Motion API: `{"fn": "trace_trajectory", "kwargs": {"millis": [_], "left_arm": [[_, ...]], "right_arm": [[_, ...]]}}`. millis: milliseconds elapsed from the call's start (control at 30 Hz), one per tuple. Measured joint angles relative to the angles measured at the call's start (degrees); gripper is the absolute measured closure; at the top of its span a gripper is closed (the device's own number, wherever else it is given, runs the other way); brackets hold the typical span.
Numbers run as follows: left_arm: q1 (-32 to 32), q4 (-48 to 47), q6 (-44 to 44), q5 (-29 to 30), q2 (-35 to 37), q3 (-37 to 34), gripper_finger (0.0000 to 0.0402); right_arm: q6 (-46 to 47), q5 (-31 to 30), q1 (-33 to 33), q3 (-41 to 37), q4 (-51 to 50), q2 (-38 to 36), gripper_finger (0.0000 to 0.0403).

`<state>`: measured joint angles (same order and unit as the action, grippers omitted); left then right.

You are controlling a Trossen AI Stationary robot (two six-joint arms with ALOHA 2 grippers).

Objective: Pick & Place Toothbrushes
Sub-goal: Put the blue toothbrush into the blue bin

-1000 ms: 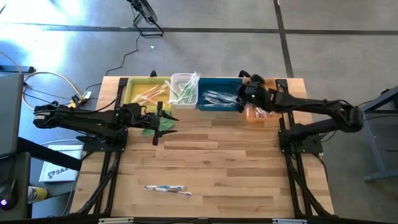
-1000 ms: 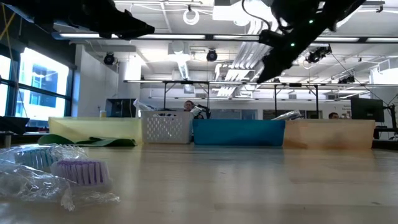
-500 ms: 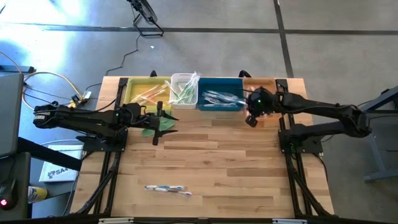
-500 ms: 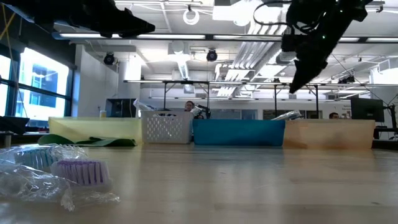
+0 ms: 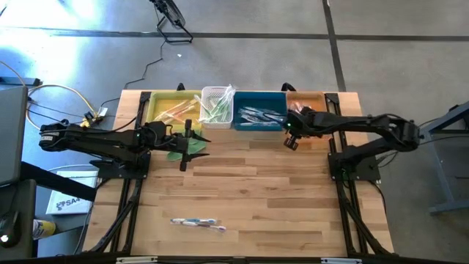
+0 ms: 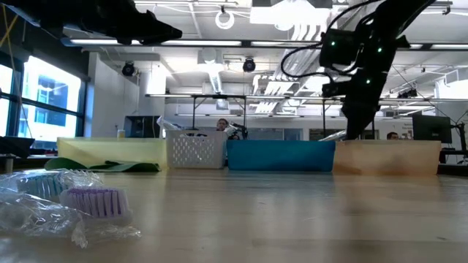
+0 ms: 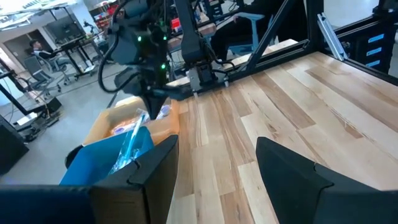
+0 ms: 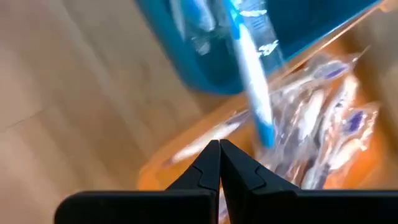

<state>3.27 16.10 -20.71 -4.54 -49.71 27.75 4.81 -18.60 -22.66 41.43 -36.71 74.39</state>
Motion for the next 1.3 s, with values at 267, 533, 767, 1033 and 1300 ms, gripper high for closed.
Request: {"fn": "trace_trajectory", "kwargs": {"millis": [267,533,767,1033,1300], "left_arm": [[0.0,-1.0,0.0,0.0,0.0,0.0,0.0192],[0.0,-3.0,0.0,0.0,0.0,0.0,0.0192],[0.0,-2.8,0.0,0.0,0.0,0.0,0.0192],[0.0,-3.6,0.0,0.0,0.0,0.0,0.0192],[0.0,-4.1,0.0,0.0,0.0,0.0,0.0192]], "right_arm": [[-0.6,-10.3,-2.0,0.0,7.6,5.7,0.0401],[-6.6,-12.8,-3.7,0.0,19.5,6.3,0.0401],[-11.1,-3.4,-7.4,0.0,27.0,6.3,0.0401],[-13.0,-3.9,-10.8,0.0,21.4,2.0,0.0401],[-5.6,4.3,-12.9,0.1,15.4,-10.5,0.0401]]}}
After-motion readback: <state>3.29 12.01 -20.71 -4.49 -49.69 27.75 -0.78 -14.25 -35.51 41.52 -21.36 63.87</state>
